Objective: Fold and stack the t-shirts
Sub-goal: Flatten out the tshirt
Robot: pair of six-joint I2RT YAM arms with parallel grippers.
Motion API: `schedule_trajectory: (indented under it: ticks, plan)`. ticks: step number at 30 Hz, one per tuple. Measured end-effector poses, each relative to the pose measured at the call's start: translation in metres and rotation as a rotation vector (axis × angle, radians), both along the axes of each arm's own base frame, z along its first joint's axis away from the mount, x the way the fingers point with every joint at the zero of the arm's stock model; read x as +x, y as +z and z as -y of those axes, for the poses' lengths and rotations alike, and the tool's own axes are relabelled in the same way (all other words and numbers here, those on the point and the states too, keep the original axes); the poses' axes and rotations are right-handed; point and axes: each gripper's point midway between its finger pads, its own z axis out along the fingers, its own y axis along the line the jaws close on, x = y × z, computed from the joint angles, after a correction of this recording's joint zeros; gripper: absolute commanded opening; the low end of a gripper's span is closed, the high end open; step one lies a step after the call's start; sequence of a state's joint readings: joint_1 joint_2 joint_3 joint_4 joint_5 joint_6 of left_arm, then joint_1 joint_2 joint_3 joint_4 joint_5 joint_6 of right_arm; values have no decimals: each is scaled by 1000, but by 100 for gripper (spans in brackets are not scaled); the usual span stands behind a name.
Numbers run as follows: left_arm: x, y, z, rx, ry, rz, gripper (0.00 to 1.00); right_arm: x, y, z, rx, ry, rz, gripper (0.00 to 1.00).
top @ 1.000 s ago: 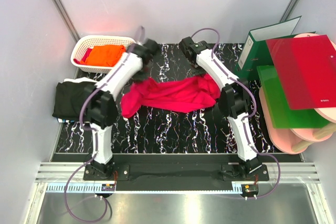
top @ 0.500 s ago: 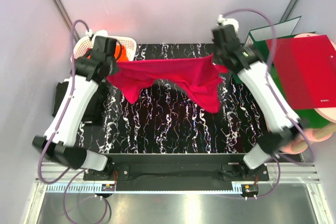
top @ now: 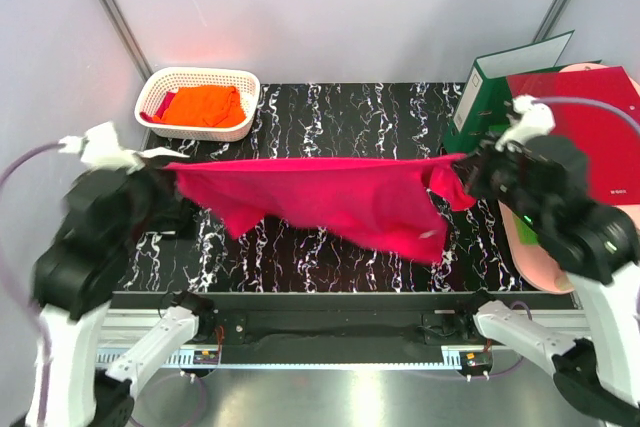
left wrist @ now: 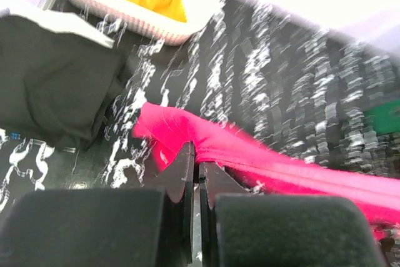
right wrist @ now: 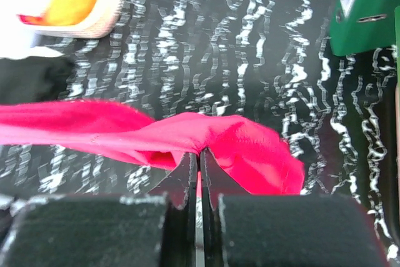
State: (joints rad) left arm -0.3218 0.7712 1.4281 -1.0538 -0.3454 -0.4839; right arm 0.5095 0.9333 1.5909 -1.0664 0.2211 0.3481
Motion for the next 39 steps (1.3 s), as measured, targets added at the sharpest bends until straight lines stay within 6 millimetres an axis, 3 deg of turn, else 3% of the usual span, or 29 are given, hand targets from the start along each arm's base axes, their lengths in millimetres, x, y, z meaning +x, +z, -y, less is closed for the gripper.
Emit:
schedule_trajectory:
  ticks: [1,2,8,11,13,15,20,22,23,26,32,35,39]
  plan:
    - [-11,12,-3,-11,-8,41,0,-10,7,2,18,13,13,0]
    - [-33,37,-8,-30,-26,119,0,-22,15,5,38,29,30,0]
    - [-87,115,-11,-88,-115,347,0,-82,52,18,145,124,154,0]
    - [-89,118,-7,-83,-145,350,0,-89,43,21,151,134,164,0]
    - [-70,99,0,-66,-151,280,0,-80,21,19,120,117,121,0]
    - [-36,62,10,-37,-147,161,0,-60,-9,19,60,72,59,0]
    - [48,-72,36,45,-135,-256,0,1,-88,17,-135,-48,-96,0]
    - [67,-118,41,80,-127,-404,0,28,-118,13,-219,-79,-158,0]
    - [72,-132,41,95,-121,-451,0,42,-133,9,-254,-88,-187,0]
    - [86,-151,38,139,-98,-519,0,88,-171,-7,-337,-100,-254,0]
    - [128,-149,31,190,-42,-539,0,165,-232,-45,-437,-86,-366,0]
    - [155,-160,27,206,-20,-583,0,199,-250,-62,-462,-80,-386,0]
    - [189,-181,26,240,-24,-646,0,244,-248,-81,-485,-80,-352,0]
